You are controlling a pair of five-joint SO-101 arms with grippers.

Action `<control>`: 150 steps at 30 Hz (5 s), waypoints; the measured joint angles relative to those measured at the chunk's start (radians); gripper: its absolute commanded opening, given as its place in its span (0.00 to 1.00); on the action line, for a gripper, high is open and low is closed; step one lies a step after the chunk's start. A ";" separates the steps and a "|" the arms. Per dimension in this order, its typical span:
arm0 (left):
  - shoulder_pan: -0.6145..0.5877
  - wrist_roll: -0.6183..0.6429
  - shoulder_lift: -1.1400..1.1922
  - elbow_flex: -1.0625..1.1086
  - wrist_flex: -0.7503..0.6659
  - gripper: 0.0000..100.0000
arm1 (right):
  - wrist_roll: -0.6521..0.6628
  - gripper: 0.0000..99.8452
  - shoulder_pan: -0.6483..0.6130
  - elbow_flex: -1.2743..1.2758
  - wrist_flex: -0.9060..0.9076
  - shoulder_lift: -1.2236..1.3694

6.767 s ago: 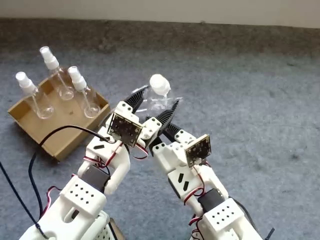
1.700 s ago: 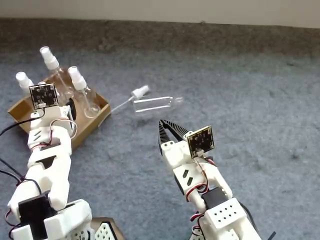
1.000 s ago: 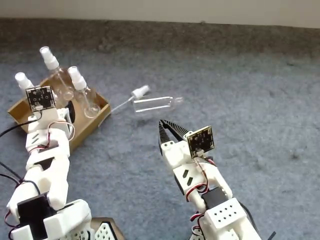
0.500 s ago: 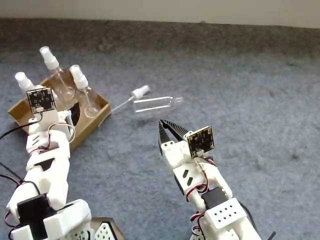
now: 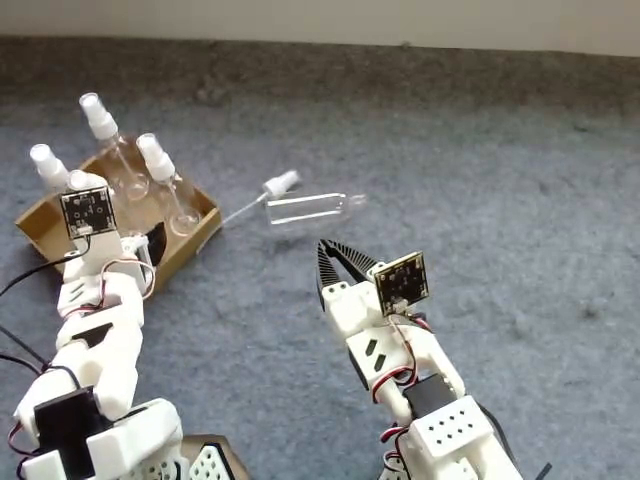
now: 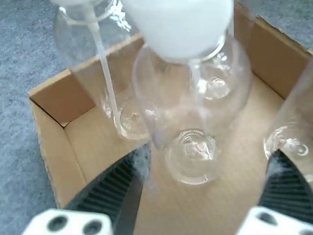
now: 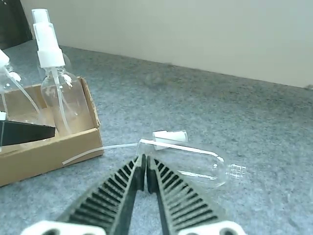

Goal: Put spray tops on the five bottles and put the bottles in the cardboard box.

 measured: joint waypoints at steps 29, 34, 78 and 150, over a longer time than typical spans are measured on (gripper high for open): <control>-0.003 -0.002 -0.661 0.035 0.844 0.33 | 0.000 0.00 0.000 0.000 0.000 0.000; 0.009 -0.038 -0.727 -0.078 1.089 0.33 | 0.000 0.00 0.000 0.000 0.000 0.000; 0.660 -0.603 0.057 -1.148 1.657 0.33 | -0.002 0.00 0.468 0.000 -0.058 0.000; 0.793 -0.744 1.436 -2.588 2.031 0.15 | -0.002 0.00 0.463 0.000 -0.052 0.000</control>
